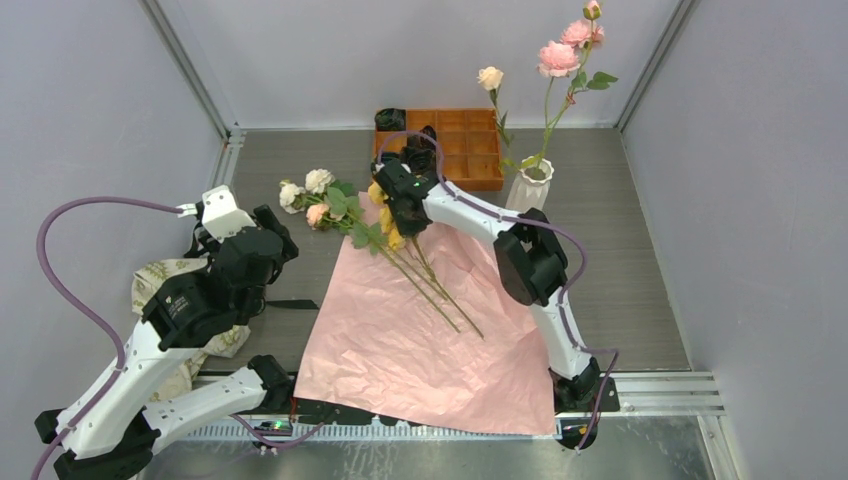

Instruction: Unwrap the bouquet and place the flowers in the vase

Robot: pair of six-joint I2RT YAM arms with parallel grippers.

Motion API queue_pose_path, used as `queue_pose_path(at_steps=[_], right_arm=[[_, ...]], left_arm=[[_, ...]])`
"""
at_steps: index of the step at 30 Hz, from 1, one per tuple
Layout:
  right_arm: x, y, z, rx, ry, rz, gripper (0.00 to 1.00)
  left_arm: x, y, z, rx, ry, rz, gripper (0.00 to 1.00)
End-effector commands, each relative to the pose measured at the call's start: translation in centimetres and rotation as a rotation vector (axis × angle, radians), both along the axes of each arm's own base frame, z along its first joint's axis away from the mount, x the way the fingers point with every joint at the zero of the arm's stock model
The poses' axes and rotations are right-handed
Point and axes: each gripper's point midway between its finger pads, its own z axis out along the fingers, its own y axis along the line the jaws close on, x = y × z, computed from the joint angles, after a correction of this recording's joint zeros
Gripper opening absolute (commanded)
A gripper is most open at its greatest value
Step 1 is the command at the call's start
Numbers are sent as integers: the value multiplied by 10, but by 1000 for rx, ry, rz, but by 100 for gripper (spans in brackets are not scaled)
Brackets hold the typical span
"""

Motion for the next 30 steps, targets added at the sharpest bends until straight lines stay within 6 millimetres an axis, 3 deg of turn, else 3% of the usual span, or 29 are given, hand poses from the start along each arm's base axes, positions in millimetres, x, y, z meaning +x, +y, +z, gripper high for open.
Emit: queue_pose_path(at_steps=[1,10,16,20,23,30], right_arm=[[2,-1,106,126,-183,0,1],[-17,-19,201,220,-350,-5,1],[-27,-46,314,295,-634,-6,1],[-43,-78,395,391,-843,-40,1],[-56,-108,445,448,-1005,-86,1],[-88,-182,528,467,-1347,-213,1]], left_arm=[[3,-1,7,-30,-36,8,66],[4,-5,5,-35,-28,-3,66],[5,-7,3,-37,-26,-8,66],[6,-8,3,-38,-24,-10,66],[7,-10,3,-42,-23,-15,66],[12,-20,1,-47,-13,-34,66]])
